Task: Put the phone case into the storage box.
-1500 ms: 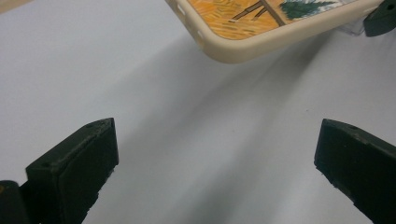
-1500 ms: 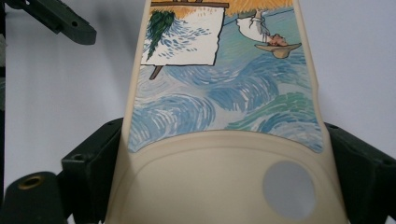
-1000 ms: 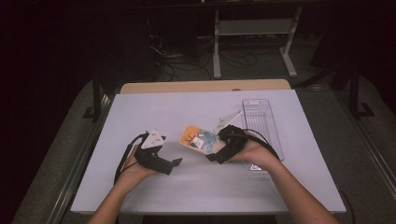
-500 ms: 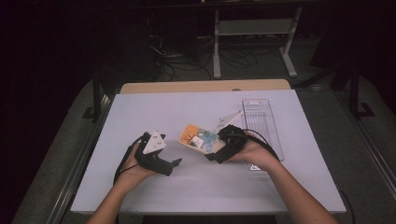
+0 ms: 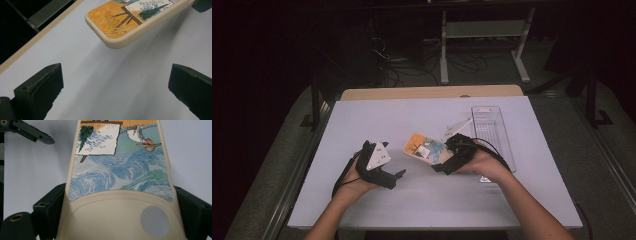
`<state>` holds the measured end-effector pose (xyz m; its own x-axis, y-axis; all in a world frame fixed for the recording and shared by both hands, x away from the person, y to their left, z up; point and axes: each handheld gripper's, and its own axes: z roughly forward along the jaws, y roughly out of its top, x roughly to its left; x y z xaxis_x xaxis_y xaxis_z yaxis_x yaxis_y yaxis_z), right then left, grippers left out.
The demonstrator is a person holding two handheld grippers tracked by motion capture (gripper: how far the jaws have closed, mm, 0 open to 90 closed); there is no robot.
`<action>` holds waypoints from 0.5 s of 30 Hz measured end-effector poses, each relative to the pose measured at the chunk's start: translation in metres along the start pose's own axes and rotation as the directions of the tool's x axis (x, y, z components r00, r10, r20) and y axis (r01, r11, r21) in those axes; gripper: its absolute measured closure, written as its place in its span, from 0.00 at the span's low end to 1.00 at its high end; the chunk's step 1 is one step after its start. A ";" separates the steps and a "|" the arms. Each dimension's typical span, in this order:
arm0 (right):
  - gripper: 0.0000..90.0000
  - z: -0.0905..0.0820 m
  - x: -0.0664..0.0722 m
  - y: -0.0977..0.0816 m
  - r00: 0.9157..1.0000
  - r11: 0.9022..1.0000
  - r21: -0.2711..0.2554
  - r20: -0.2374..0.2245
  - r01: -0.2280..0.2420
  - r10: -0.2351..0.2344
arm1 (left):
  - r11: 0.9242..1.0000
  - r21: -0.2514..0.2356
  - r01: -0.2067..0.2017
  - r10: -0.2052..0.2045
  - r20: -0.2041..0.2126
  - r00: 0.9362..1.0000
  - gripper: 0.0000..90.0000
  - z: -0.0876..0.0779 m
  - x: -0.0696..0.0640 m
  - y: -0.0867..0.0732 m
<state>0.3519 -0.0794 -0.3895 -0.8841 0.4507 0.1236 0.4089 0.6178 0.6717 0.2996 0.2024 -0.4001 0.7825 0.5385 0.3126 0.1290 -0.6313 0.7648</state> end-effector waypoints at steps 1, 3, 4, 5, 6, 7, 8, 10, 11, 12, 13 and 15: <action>0.11 0.000 0.000 0.000 1.000 1.000 0.000 0.000 0.000 0.000 | 1.000 0.003 -0.007 0.007 -0.002 1.000 0.00 0.000 -0.001 0.000; 0.11 0.000 0.000 0.000 1.000 1.000 0.001 -0.002 0.001 -0.001 | 0.999 0.016 -0.037 0.037 -0.011 0.999 0.00 0.000 -0.001 0.000; 0.11 0.000 0.000 0.000 1.000 1.000 0.000 -0.002 0.001 -0.001 | 0.999 0.017 -0.042 0.042 -0.012 0.999 0.00 0.000 -0.002 0.000; 0.11 0.000 0.000 0.000 1.000 1.000 0.000 -0.002 -0.001 0.001 | 0.999 0.014 -0.043 0.043 -0.014 0.999 0.00 0.001 -0.003 0.000; 0.11 0.000 0.000 0.000 1.000 1.000 0.000 -0.002 -0.002 0.002 | 0.999 0.016 -0.044 0.044 -0.015 0.999 0.00 0.000 -0.003 0.000; 0.11 0.000 0.000 0.000 1.000 1.000 0.000 -0.003 -0.004 0.004 | 0.999 0.013 -0.053 0.053 -0.017 0.998 0.00 0.000 -0.003 0.000; 0.11 0.000 0.000 0.000 1.000 1.000 0.001 -0.001 -0.002 0.002 | 0.999 -0.008 -0.042 0.041 -0.022 0.999 0.00 0.001 -0.005 0.000; 0.11 0.000 0.000 0.000 1.000 1.000 0.001 -0.003 0.002 -0.002 | 0.997 0.008 -0.081 0.081 -0.031 0.996 0.00 -0.001 -0.005 0.001; 0.11 0.000 0.000 0.000 1.000 1.000 0.001 -0.004 0.001 -0.001 | 0.996 0.007 -0.083 0.084 -0.034 0.996 0.00 -0.001 -0.005 0.001; 0.11 0.000 0.000 0.000 1.000 1.000 0.001 -0.004 0.001 -0.001 | 0.996 0.008 -0.091 0.091 -0.042 0.995 0.00 0.000 -0.006 0.001; 0.11 0.000 0.000 0.000 1.000 1.000 0.002 -0.004 0.002 -0.002 | 0.995 0.011 -0.103 0.104 -0.049 0.993 0.00 0.000 -0.007 0.001; 0.11 0.000 0.000 0.000 1.000 1.000 0.003 -0.003 0.002 -0.002 | 0.992 0.024 -0.128 0.129 -0.063 0.990 0.00 0.000 -0.008 0.001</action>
<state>0.3516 -0.0789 -0.3897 -0.8856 0.4475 0.1241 0.4075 0.6206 0.6699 0.2933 0.1973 -0.4025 0.7528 0.4866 0.4433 0.0429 -0.7083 0.7046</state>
